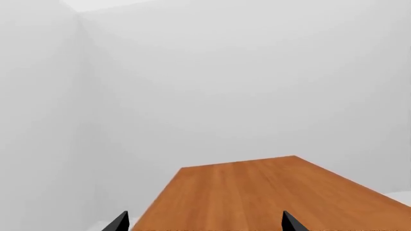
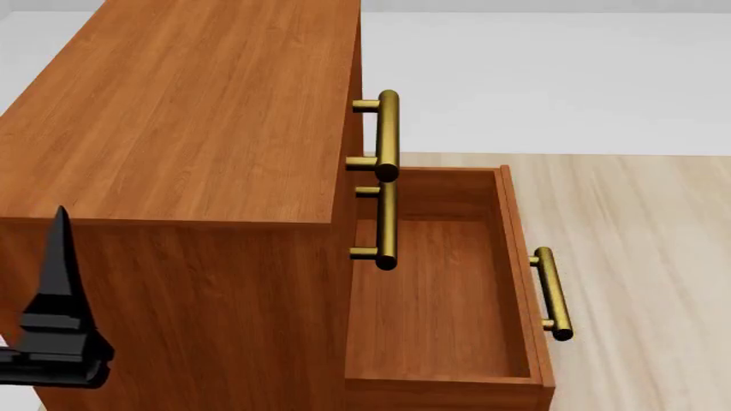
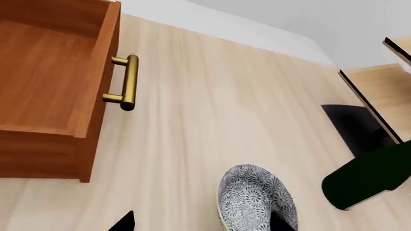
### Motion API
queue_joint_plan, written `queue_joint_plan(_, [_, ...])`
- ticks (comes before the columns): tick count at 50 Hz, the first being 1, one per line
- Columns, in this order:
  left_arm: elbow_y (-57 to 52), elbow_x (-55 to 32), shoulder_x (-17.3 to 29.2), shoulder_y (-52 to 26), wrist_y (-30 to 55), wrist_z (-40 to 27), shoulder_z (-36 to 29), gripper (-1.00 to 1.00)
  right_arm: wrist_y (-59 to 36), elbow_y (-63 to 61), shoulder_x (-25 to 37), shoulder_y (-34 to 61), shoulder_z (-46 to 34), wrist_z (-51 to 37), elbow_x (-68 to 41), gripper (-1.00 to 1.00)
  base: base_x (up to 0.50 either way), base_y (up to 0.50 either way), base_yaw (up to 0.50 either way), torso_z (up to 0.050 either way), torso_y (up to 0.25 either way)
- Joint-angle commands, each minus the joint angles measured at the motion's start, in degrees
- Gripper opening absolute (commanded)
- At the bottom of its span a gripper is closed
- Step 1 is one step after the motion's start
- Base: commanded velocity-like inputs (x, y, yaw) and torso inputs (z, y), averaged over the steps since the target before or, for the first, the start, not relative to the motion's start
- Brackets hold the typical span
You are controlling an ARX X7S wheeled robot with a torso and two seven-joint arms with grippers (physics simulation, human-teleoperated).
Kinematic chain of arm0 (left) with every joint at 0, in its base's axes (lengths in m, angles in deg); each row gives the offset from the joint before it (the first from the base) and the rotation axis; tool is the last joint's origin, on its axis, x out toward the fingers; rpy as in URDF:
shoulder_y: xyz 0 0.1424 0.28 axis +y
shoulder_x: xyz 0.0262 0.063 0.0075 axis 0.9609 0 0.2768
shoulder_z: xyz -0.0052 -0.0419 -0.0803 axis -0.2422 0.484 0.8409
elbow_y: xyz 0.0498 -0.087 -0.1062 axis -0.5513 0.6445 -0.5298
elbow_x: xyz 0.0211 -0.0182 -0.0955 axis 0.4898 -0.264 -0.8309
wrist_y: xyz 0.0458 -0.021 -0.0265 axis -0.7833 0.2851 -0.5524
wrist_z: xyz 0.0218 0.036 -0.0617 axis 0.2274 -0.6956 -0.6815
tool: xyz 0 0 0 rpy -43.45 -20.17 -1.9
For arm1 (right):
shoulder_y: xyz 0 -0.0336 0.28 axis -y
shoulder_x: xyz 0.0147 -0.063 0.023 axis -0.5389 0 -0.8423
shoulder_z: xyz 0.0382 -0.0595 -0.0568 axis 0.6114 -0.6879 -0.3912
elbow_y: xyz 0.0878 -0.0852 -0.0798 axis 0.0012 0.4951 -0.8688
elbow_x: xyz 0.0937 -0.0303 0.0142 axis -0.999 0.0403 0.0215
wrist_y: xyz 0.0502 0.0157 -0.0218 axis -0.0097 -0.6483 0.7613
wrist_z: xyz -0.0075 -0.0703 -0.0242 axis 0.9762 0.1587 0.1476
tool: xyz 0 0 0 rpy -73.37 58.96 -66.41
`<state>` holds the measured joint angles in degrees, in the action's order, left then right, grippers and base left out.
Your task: Put the bowl in the bottom drawer of the cabinet.
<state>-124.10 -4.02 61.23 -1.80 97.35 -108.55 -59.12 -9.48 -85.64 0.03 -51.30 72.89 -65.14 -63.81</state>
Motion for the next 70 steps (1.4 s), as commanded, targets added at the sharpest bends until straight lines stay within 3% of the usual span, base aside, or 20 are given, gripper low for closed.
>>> queue_joint_plan(1, [0.2, -0.1, 0.0, -0.2, -0.1, -0.1, -0.5, 1.00, -1.5, 2.7, 0.9, -1.0, 0.5, -3.5, -4.0, 1.00, 0.00, 0.00, 0.00, 0.000, 0.000])
queue_joint_plan(19, [0.5, -0.2, 0.4, -0.4, -0.3, -0.3, -0.6, 1.00, -0.5, 6.2, 4.4, -0.8, -0.9, -4.5, -5.8, 1.00, 0.00, 0.00, 0.00, 0.000, 0.000])
queue_joint_plan(34, [0.6, 0.1, 0.5, -0.3, -0.7, -0.5, -1.3, 1.00, 1.2, 11.0, 6.6, 3.3, -8.3, -1.4, -2.3, 1.00, 0.00, 0.00, 0.00, 0.000, 0.000])
queue_joint_plan(70, [0.7, 1.7, 1.3, -0.5, -1.4, -0.6, -3.5, 1.00, 2.5, 15.5, 9.3, 6.7, -14.3, -2.3, -2.1, 1.00, 0.00, 0.00, 0.00, 0.000, 0.000])
